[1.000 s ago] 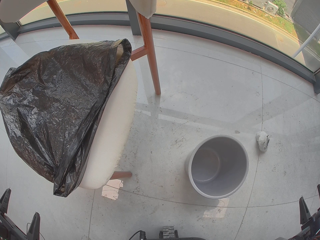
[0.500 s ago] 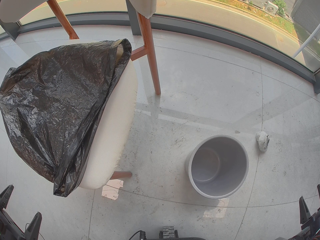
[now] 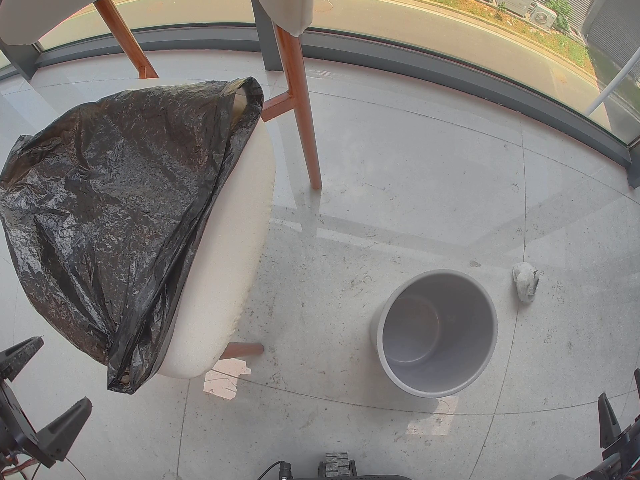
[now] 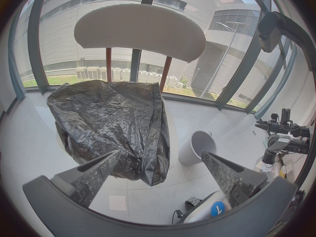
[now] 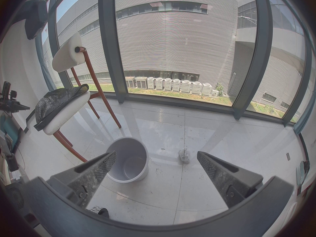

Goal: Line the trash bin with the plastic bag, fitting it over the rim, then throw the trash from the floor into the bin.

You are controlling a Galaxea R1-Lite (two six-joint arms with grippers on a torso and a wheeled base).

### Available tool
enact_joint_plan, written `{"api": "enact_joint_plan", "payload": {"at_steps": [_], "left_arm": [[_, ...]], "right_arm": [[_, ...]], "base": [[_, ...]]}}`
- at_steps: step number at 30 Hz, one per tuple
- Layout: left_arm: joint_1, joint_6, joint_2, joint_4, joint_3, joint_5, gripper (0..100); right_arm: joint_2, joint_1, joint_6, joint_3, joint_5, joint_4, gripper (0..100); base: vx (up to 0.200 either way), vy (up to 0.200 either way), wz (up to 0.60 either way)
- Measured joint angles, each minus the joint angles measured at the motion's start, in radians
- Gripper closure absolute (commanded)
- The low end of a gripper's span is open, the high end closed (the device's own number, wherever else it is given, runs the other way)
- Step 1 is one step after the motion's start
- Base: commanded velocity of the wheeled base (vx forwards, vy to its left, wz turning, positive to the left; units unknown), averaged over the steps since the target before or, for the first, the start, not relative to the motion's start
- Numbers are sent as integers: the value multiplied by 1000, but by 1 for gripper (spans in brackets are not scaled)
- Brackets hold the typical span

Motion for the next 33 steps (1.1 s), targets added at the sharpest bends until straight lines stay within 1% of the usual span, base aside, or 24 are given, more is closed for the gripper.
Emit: {"api": "enact_joint_plan", "payload": {"at_steps": [4, 9, 12, 15, 20, 22, 24, 30, 33], "left_arm": [[0, 3, 114, -1, -73, -31, 0], [0, 21, 264, -3, -174, -38, 0], [0, 49, 342, -3, -229, -25, 0], [0, 105, 426, -3, -282, 10, 0], [-16, 164, 517, -2, -337, 38, 0], [-39, 177, 550, -3, -359, 59, 0], [-74, 183, 583, -3, -382, 96, 0], [-206, 175, 666, -2, -454, 241, 0], [-261, 172, 697, -1, -485, 300, 0]], "right_arm": [[0, 0, 0, 0, 0, 0, 0], [0, 0, 0, 0, 0, 0, 0], [0, 0, 0, 0, 0, 0, 0], [1, 0, 0, 0, 0, 0, 0], [2, 0, 0, 0, 0, 0, 0], [2, 0, 0, 0, 0, 0, 0], [2, 0, 0, 0, 0, 0, 0], [3, 0, 0, 0, 0, 0, 0], [3, 0, 0, 0, 0, 0, 0]], "base": [[0, 0, 0], [0, 0, 0], [0, 0, 0], [0, 0, 0], [0, 0, 0], [0, 0, 0], [0, 0, 0], [0, 0, 0], [0, 0, 0]]}}
